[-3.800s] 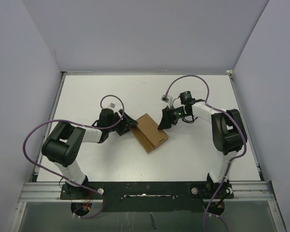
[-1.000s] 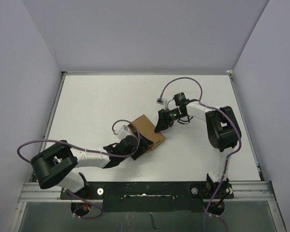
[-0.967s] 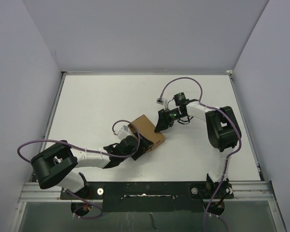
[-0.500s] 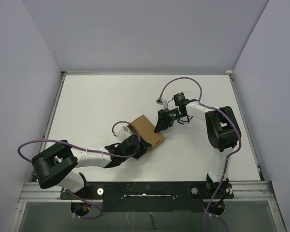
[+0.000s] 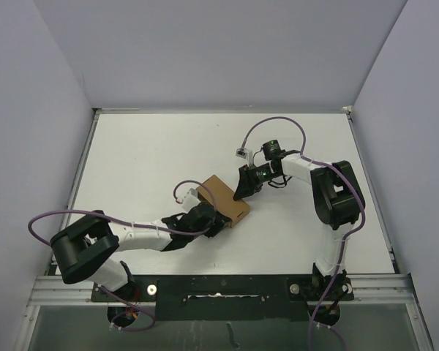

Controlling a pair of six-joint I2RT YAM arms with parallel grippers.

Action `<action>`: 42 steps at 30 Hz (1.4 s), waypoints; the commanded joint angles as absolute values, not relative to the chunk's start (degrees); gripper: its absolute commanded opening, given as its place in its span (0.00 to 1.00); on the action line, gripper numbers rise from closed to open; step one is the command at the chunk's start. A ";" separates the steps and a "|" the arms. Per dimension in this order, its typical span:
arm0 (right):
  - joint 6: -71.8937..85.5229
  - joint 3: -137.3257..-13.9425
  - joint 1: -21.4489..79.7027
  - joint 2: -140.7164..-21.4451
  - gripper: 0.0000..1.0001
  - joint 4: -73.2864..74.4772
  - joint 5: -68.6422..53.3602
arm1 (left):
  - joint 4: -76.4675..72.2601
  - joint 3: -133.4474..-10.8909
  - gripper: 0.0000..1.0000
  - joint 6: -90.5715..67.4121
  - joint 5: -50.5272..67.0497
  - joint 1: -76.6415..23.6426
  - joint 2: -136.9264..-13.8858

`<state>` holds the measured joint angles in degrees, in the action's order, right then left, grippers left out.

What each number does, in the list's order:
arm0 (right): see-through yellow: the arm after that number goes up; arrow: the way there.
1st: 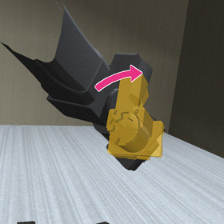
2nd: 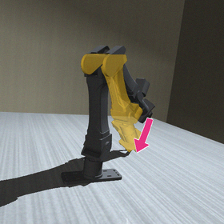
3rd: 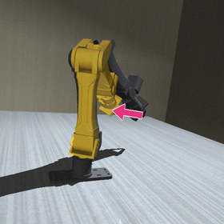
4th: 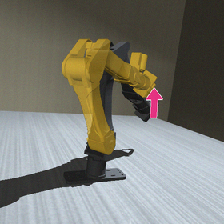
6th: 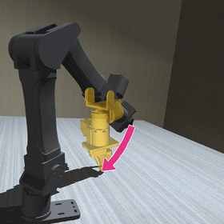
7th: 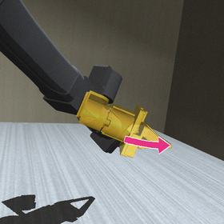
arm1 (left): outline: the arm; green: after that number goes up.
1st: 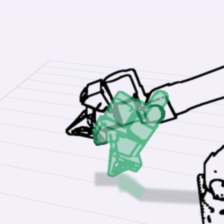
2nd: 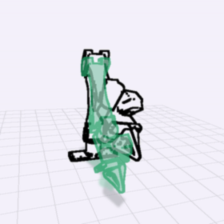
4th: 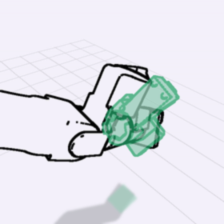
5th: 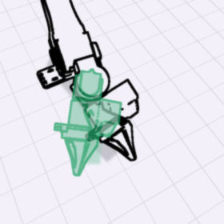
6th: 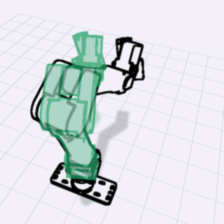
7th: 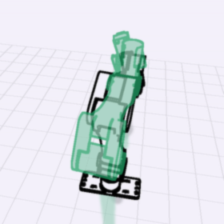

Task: Fold the paper box

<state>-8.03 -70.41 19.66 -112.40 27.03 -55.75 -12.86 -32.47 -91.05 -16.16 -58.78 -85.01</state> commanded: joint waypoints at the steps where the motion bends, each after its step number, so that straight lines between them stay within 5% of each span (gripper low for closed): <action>1: -8.04 -71.90 20.83 -113.72 0.32 27.51 -56.16 | -12.89 -35.48 0.18 -90.03 -16.67 -58.71 -86.09; 4: -8.09 -71.98 20.70 -113.64 0.32 27.51 -56.01 | -13.09 -35.46 0.24 -87.29 -16.23 -58.71 -84.90; 10: -8.48 -72.16 20.64 -113.65 0.33 27.73 -55.90 | -11.90 -34.38 0.60 -74.48 -15.41 -58.13 -78.35; 15: -8.68 -72.33 20.65 -113.54 0.33 27.95 -56.19 | -10.19 -31.07 0.71 -64.46 -10.45 -52.45 -70.60; 23: -8.88 -72.51 20.65 -113.97 0.33 28.12 -56.58 | -16.85 -26.05 0.72 -58.51 7.12 -30.99 -67.37; 42: -9.39 -72.84 20.88 -114.08 0.33 28.60 -56.36 | -22.60 -34.01 0.62 -56.91 8.08 -25.64 -87.91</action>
